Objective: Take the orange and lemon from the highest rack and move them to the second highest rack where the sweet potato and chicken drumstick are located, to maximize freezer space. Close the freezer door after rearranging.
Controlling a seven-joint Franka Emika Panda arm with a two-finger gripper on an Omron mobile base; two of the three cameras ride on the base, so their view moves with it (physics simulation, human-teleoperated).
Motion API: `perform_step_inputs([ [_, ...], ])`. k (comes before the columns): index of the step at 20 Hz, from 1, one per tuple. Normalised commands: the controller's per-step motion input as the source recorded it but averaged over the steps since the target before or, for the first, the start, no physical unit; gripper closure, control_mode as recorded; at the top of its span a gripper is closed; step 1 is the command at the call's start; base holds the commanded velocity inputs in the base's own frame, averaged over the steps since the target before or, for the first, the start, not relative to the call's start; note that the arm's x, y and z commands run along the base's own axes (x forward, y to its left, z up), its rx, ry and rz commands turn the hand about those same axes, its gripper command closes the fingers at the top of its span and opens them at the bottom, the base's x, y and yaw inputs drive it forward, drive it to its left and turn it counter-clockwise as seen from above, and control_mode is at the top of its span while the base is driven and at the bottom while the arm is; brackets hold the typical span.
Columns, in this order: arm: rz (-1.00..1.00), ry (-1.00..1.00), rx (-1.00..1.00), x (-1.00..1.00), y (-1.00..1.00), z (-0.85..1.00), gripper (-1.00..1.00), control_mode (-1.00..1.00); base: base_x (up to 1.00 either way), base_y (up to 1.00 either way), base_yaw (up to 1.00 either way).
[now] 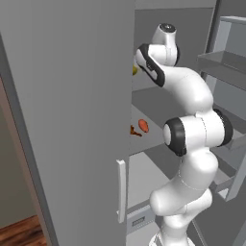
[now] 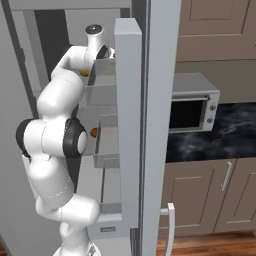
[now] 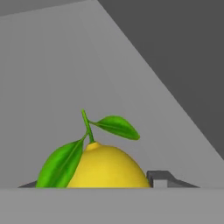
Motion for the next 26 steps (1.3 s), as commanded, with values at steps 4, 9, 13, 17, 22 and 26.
perform_step_inputs([
  [4, 0.03, -0.07, 0.00, -0.15, 0.07, -0.21, 1.00, -1.00, 0.00, 0.00, 0.00],
  [9, 0.19, -0.13, -0.11, -0.79, 0.23, -0.29, 1.00, -1.00, 0.00, 0.00, 0.00],
  [13, 0.13, -0.07, -0.02, -0.98, 0.25, -0.22, 1.00, -1.00, 0.00, 0.00, 0.00],
  [17, 0.06, -0.13, 0.00, -1.00, 0.17, -0.07, 1.00, -1.00, 0.00, 0.00, 0.00],
  [22, 0.01, -0.07, 0.00, -1.00, 0.08, 0.00, 1.00, -1.00, 0.00, 0.00, 0.00],
  [26, 0.00, -0.01, 0.00, -1.00, 0.05, -0.20, 1.00, -1.00, 0.00, 0.00, 0.00],
])
